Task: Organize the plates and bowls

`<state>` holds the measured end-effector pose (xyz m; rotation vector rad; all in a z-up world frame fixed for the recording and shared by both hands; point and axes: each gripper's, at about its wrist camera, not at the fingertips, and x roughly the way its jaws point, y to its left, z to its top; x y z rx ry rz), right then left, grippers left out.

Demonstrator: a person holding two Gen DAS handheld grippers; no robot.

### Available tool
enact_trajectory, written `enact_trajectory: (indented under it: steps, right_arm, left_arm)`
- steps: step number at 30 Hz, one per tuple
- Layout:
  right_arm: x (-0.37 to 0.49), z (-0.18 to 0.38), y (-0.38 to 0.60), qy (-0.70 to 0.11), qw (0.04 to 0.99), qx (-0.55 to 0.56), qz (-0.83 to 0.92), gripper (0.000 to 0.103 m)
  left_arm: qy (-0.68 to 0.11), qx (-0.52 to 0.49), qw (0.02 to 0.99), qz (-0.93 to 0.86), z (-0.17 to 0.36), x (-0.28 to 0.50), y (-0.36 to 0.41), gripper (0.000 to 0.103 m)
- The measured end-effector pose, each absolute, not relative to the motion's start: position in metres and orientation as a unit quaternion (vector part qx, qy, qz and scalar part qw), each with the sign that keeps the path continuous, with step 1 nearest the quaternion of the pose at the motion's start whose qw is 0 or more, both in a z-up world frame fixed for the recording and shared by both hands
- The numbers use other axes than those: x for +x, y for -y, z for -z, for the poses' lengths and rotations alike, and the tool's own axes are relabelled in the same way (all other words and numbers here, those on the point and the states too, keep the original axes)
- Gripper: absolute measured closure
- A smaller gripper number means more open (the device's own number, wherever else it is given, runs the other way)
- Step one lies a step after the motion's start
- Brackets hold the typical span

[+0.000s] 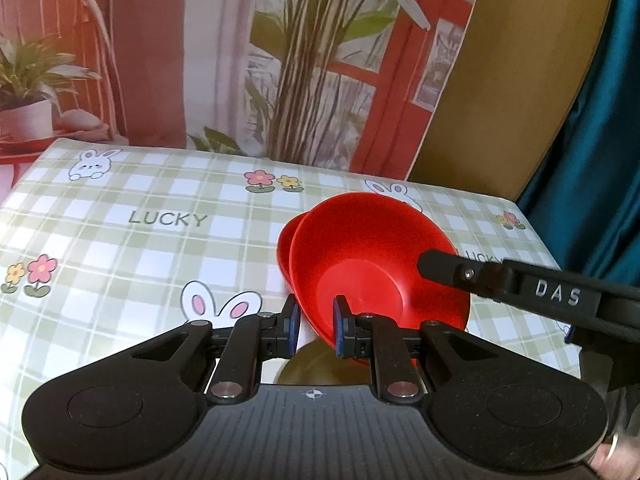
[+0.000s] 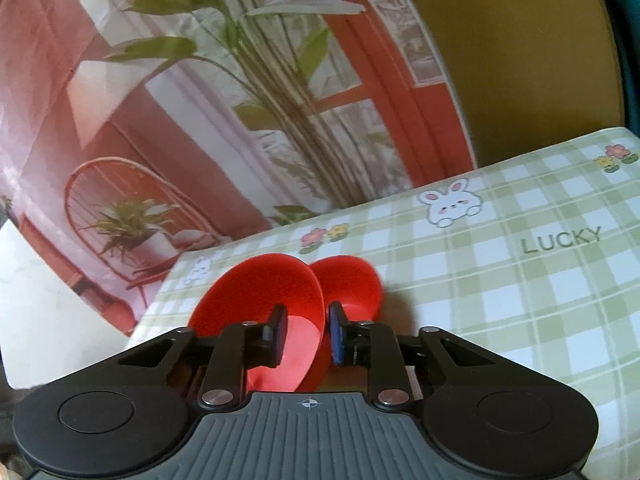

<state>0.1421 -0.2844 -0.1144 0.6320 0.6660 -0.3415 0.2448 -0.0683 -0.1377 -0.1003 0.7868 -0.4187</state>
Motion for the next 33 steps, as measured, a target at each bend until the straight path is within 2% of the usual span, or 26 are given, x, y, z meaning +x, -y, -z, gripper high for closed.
enact_trajectory:
  steps: [11, 19, 33]
  right_arm:
    - [0.159, 0.123, 0.307, -0.326, 0.884, 0.292, 0.168, 0.091]
    - [0.180, 0.137, 0.320, -0.344, 0.877, 0.287, 0.172, 0.091]
    - [0.186, 0.153, 0.321, -0.367, 0.868, 0.283, 0.179, 0.088]
  left_arm:
    - [-0.388, -0.048, 0.898, 0.203, 0.140, 0.281, 0.083, 0.085]
    - [-0.385, -0.041, 0.899, 0.205, 0.138, 0.310, 0.093, 0.085]
    - [-0.384, -0.006, 0.899, 0.210, 0.155, 0.316, 0.097, 0.083]
